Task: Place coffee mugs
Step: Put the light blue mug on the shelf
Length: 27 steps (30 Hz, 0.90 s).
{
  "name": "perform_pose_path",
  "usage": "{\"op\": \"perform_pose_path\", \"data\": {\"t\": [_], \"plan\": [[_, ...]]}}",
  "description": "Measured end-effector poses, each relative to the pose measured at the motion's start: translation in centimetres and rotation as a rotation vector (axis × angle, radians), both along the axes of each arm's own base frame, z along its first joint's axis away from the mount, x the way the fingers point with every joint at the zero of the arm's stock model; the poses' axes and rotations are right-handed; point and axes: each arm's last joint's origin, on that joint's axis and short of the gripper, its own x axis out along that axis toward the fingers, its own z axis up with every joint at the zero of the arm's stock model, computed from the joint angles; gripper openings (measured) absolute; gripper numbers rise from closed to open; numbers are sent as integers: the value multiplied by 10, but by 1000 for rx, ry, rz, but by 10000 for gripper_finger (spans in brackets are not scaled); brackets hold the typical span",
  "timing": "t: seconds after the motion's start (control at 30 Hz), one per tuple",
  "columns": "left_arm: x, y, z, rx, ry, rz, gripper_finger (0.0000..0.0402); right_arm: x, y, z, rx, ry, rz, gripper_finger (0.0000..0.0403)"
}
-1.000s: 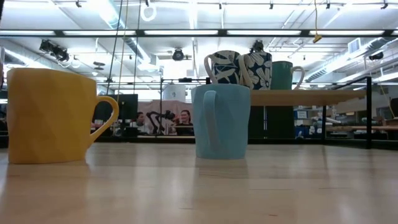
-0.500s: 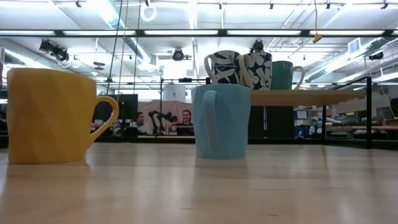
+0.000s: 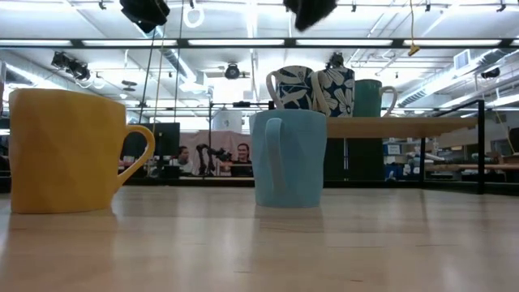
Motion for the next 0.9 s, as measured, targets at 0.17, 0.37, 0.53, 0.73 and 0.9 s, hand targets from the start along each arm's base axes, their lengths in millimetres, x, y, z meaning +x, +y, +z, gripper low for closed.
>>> {"op": "perform_pose_path", "data": {"t": [0.17, 0.37, 0.53, 0.73, 0.9], "plan": [[0, 0, -2, 1, 7, -1, 164, 13, 11, -27, -45, 69, 70, 189], [0, 0, -2, 1, 8, 0, 164, 21, 21, -54, -148, 136, 151, 188], [0, 0, -2, 1, 4, 0, 164, 24, 21, -70, -237, 205, 133, 188], [1, 0, -1, 0, -4, -1, 164, 27, 22, -86, -265, 274, 134, 188], [1, 0, -1, 0, -6, -1, 164, 29, 19, -88, -293, 270, 118, 187]]}}
